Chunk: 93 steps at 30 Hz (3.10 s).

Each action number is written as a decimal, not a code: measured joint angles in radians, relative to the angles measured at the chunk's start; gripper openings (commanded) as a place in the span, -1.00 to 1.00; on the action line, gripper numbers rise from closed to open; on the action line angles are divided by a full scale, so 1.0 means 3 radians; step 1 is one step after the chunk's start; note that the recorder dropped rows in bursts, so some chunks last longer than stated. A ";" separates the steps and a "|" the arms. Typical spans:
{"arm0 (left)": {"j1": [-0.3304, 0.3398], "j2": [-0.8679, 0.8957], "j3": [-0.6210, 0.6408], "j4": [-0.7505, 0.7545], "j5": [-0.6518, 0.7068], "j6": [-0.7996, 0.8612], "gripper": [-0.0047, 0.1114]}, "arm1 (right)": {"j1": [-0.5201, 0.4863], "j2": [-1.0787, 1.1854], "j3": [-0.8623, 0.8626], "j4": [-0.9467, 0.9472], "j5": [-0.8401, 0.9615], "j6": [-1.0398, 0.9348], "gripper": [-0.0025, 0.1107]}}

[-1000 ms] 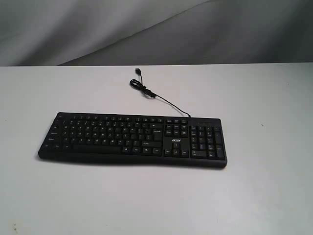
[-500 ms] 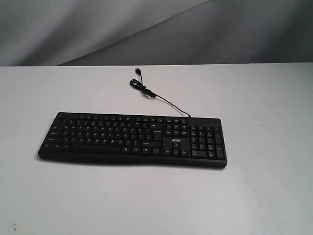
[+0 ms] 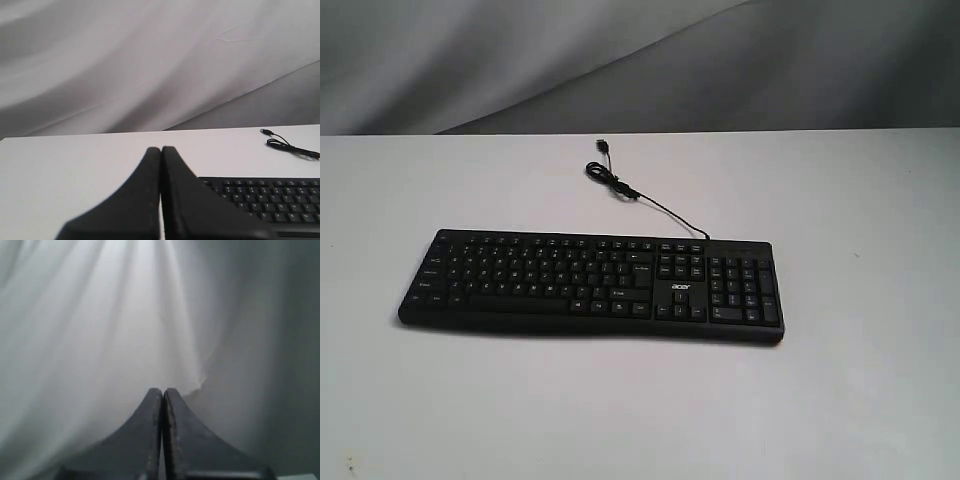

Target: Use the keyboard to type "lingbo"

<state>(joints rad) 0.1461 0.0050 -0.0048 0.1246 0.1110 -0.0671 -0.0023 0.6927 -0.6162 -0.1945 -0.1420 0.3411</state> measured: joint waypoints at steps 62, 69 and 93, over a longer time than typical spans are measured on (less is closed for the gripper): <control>0.0000 0.0000 0.0000 0.0000 0.0000 0.0000 -0.91 | 0.1909 0.5290 -0.3278 0.3492 0.2579 -0.5871 -0.96; 0.0000 0.0000 0.0000 0.0000 0.0000 0.0000 -0.91 | 0.1909 0.5300 -0.3278 0.3492 0.2551 -0.5878 -0.96; 0.0000 0.0000 0.0000 0.0000 0.0000 0.0000 -0.91 | 0.1909 0.5356 -0.3309 0.3406 0.2523 -0.5846 -0.96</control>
<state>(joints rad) 0.1461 0.0050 -0.0048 0.1246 0.1110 -0.0671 0.5706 2.2996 -1.6089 0.8272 0.6149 -1.4126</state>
